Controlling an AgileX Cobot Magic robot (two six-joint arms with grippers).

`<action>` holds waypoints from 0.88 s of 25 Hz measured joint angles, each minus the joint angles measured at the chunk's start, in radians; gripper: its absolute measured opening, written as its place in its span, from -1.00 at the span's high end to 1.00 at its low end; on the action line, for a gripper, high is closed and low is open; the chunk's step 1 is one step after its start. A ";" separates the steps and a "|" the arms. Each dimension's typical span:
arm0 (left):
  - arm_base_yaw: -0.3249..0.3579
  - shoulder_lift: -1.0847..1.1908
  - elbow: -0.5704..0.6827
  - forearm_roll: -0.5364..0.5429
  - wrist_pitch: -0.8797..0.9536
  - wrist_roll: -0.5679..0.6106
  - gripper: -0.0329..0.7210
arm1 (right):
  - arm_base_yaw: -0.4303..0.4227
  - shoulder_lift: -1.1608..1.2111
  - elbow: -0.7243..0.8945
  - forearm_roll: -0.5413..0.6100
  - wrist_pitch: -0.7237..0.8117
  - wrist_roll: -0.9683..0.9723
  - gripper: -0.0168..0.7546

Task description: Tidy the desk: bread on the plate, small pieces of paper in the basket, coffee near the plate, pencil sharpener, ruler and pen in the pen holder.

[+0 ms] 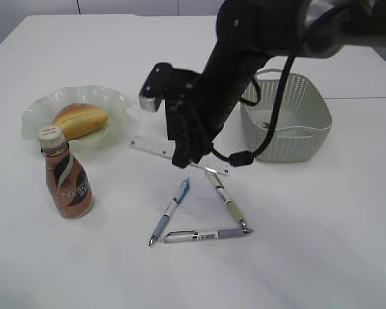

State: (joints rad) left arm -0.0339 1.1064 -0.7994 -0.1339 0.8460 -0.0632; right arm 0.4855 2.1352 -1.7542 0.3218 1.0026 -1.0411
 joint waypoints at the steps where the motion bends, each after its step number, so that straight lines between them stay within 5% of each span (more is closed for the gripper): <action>1: 0.000 0.000 0.000 0.000 0.000 0.000 -0.24 | -0.017 -0.017 0.000 0.034 -0.007 -0.005 0.26; 6: 0.000 0.000 0.000 0.000 0.000 0.000 -0.24 | -0.136 -0.096 0.000 0.269 -0.060 -0.087 0.26; 11: 0.000 0.000 0.000 0.000 0.022 0.000 -0.24 | -0.232 -0.105 0.000 0.699 -0.163 -0.307 0.26; 19: 0.000 0.000 0.000 -0.024 0.050 0.000 -0.24 | -0.241 -0.045 0.000 1.315 -0.300 -0.808 0.26; 22: 0.000 0.000 0.000 -0.029 0.060 0.000 -0.24 | -0.241 0.006 0.000 1.426 -0.340 -0.935 0.26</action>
State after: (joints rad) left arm -0.0339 1.1064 -0.7994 -0.1627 0.9065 -0.0632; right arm 0.2445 2.1412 -1.7542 1.7479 0.6622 -1.9758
